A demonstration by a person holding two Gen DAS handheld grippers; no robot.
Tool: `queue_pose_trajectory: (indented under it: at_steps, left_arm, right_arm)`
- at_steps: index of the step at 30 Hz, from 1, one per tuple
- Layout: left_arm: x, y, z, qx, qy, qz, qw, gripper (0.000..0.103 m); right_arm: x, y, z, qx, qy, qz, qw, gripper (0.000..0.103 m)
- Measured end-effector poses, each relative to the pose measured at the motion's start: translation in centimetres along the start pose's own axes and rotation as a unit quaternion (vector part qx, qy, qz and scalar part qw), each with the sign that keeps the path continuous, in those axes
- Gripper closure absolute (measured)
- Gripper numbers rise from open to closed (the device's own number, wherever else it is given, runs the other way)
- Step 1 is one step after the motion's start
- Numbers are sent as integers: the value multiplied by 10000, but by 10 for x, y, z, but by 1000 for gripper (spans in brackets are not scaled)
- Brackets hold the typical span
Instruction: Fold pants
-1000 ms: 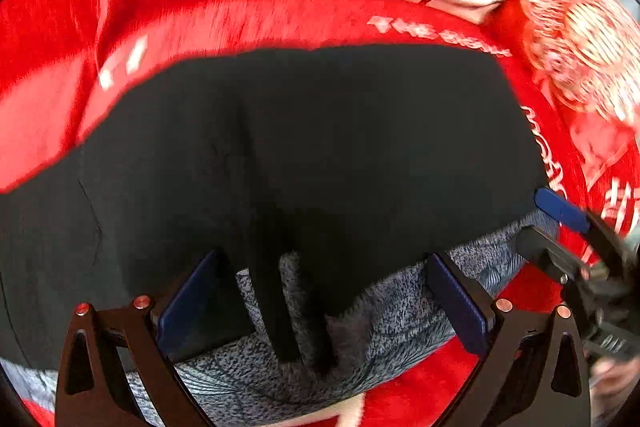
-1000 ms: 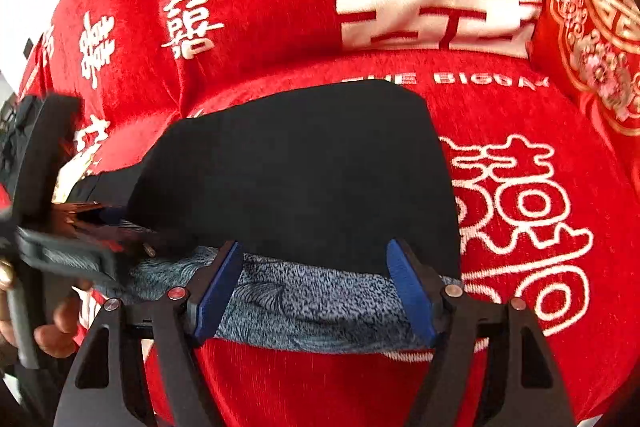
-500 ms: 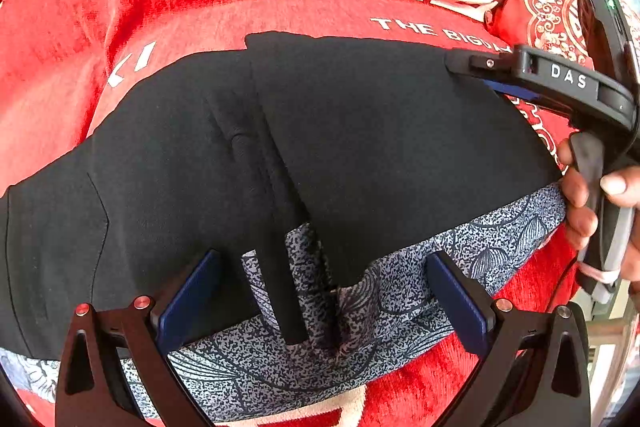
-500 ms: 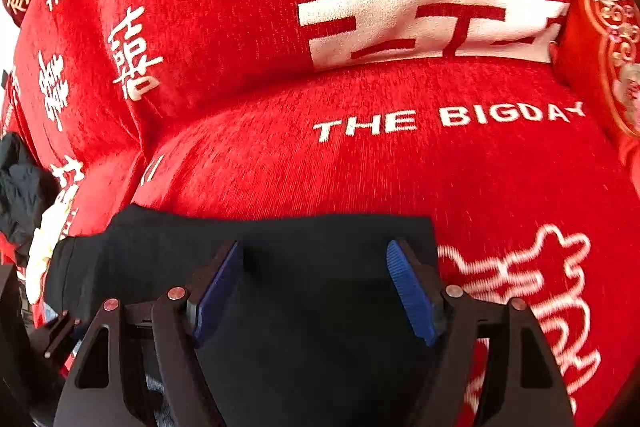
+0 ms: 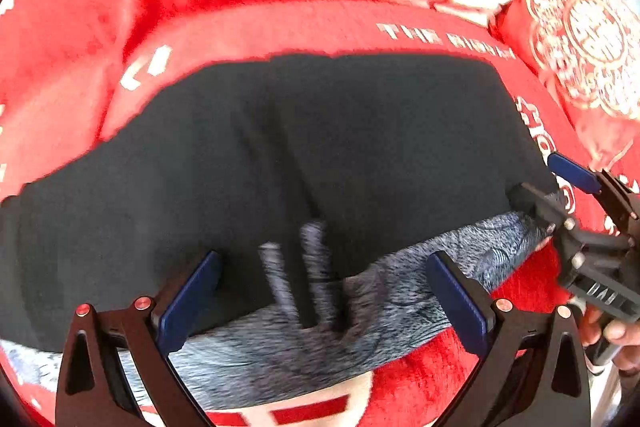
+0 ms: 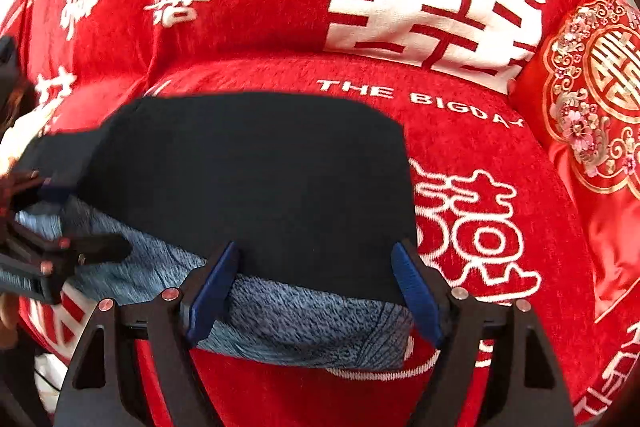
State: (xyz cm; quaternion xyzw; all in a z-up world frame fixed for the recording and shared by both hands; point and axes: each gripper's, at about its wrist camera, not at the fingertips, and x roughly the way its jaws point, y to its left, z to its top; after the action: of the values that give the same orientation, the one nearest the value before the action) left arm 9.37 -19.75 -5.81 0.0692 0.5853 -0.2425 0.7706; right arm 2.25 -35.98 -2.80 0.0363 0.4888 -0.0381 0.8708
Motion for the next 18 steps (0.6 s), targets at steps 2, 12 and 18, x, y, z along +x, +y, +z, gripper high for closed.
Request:
queue_pose_trajectory:
  at_steps: [2, 12, 18]
  left_arm:
    - [-9, 10, 2, -119, -139, 98, 9998, 0]
    - [12, 48, -7, -848, 146, -25, 9963, 0]
    - [12, 46, -11, -800, 33, 9, 9968, 0]
  right_arm:
    - [-6, 0, 19, 224, -143, 51, 9996, 21]
    - [71, 60, 66, -38, 889, -1043, 9906, 4]
    - [71, 47, 59, 311, 788, -867, 9926, 1]
